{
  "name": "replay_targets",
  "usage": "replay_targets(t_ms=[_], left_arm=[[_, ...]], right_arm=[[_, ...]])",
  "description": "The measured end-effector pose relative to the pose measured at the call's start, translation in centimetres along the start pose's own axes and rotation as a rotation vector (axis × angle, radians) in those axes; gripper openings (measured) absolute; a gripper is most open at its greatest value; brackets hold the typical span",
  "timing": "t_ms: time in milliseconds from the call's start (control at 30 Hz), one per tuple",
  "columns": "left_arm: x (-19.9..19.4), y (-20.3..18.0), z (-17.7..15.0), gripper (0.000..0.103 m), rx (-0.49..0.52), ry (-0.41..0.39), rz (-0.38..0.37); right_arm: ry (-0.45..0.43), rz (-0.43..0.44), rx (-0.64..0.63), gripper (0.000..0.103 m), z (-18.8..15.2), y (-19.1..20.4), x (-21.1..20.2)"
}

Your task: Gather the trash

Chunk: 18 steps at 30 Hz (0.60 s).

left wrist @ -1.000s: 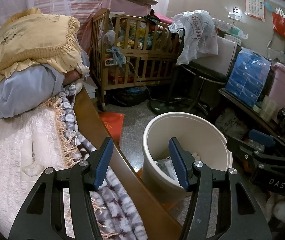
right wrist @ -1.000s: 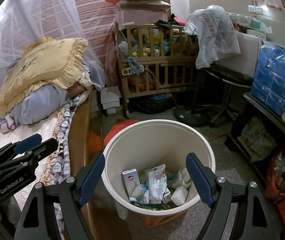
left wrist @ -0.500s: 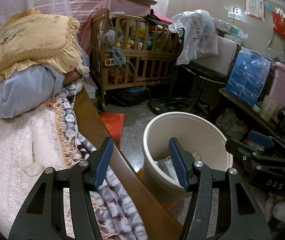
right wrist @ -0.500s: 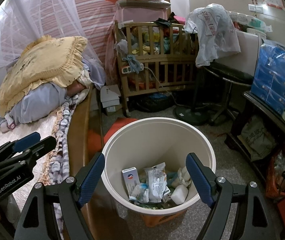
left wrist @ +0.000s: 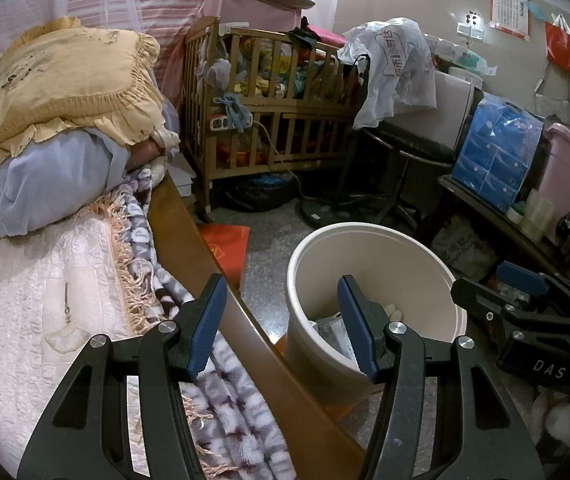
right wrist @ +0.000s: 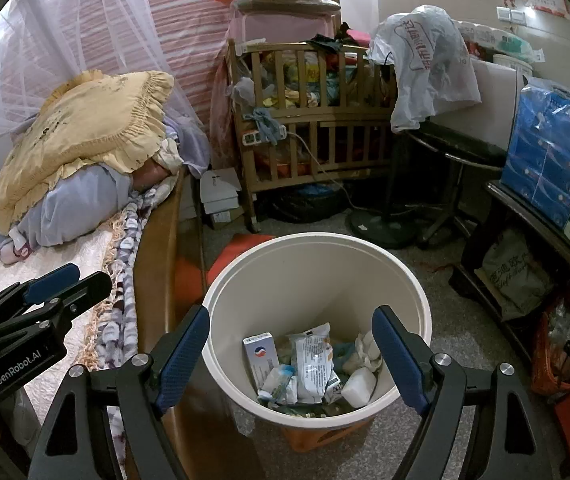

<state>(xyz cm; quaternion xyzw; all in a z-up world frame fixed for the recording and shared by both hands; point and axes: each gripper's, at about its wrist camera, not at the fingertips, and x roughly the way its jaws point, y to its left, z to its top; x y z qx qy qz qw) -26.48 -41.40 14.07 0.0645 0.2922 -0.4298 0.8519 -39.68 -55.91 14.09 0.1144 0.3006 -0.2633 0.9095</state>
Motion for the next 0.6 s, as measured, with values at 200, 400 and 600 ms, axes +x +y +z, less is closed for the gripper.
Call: replay_targets(t_ms=[200,400,600], left_arm=[[0.0,-0.1,0.0,0.056,-0.001,0.0,0.001],[0.0,0.3,-0.1,0.056,0.002,-0.009,-0.002],[-0.4,1.5,0.4,0.056,-0.037,-0.014,-0.001]], right_arm=[[0.001,0.0,-0.001,0.081,0.0,0.0,0.0],[0.008,0.003,-0.001,0.081,-0.5,0.0,0.3],[0.019,0.016,-0.023,0.081,-0.5,0.8,0.7]])
